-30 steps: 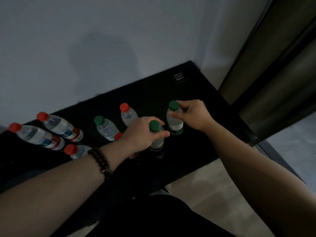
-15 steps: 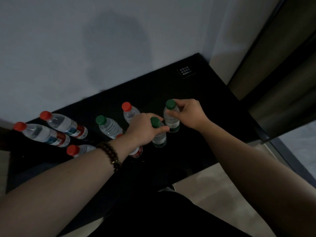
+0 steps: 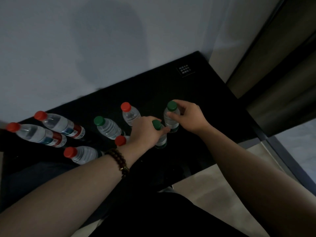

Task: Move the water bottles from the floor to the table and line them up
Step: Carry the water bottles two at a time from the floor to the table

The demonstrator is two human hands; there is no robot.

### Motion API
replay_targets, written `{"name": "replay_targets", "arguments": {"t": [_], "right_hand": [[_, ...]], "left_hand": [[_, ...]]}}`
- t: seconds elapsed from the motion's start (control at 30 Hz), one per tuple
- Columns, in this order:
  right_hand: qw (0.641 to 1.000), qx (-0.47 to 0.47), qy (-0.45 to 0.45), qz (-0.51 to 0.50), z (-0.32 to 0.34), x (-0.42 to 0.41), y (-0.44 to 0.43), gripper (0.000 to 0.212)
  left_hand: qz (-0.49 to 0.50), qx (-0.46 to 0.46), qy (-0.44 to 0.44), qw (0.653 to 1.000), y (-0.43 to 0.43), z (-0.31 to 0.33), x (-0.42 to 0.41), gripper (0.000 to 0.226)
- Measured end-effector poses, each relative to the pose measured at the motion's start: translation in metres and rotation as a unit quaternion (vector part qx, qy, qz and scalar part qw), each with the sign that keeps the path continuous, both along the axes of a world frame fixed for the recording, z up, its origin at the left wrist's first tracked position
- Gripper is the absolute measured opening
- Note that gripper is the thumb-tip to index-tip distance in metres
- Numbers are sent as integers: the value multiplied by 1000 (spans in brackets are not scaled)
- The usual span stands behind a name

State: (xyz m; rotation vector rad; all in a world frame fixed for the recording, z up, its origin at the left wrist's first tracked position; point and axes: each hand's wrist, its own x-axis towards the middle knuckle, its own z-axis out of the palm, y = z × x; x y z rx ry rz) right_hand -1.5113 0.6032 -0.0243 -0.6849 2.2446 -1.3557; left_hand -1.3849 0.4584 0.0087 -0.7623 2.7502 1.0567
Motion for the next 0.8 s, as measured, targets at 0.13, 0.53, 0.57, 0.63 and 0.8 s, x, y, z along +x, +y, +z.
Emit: {"name": "replay_targets", "arguments": {"t": [0.13,0.53,0.57,0.63,0.8], "right_hand": [[1000,24,-2,-11,0,-1,-1,32],[997,68,28,-7,41,3,-4,60],[997,63,36,-15,47,4,-6,59],[997,46,50,-36,61,5,-12,55],[990,12,115,-76,92,7,-35,43]], "left_hand": [[-2,4,-8,1000,1,2,-1,29],[-30,-11,11,999,-11,22,3,67],[-26,-16,25,999,-14,29,4,65],[-13,-29,53,998,-22,45,3,53],[37,-34,139,989,-53,93,14,34]]}}
